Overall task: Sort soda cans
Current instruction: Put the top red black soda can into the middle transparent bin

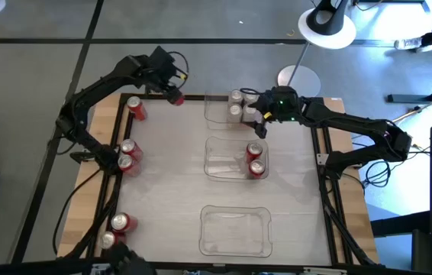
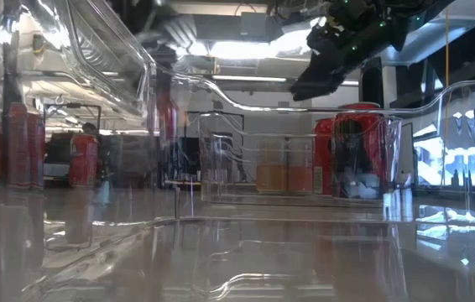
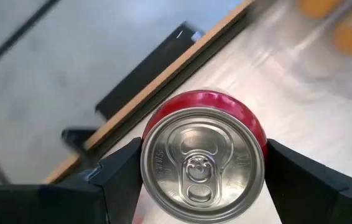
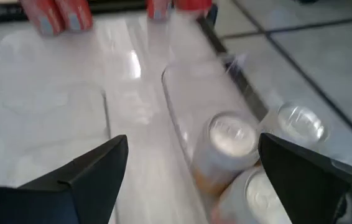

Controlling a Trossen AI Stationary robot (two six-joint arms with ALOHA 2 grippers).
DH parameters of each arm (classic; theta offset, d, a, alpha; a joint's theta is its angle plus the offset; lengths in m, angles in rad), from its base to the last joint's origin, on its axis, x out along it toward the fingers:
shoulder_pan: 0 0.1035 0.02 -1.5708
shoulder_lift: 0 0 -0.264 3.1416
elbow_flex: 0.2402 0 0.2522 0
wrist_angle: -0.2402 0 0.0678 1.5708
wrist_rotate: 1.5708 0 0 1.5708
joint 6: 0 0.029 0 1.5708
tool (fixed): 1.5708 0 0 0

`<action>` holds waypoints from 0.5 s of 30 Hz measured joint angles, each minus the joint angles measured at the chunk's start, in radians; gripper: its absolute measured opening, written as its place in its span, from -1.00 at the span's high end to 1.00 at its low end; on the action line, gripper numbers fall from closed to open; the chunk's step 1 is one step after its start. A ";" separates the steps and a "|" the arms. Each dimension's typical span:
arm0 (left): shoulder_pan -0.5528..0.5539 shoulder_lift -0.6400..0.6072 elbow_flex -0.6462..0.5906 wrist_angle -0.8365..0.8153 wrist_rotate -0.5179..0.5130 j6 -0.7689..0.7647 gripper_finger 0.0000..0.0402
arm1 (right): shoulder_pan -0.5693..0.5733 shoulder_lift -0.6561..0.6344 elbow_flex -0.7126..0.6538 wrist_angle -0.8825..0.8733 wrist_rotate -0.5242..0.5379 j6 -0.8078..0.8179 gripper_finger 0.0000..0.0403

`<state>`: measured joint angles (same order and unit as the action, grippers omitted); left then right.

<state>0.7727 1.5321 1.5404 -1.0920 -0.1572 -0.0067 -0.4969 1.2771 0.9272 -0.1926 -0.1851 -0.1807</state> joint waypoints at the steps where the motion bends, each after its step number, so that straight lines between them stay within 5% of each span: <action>1: -0.031 -0.005 0.015 0.000 -0.001 -0.008 -0.37 | 0.000 -0.005 0.000 -0.025 -0.011 0.003 -0.79; 15: -0.454 -0.002 0.077 0.189 0.006 -0.119 -0.37 | 0.000 -0.170 0.000 -0.230 -0.097 0.075 -0.79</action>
<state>0.3190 1.5299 1.6173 -0.9026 -0.1516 -0.1252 -0.4965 1.1075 0.9272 -0.4229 -0.2825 -0.1055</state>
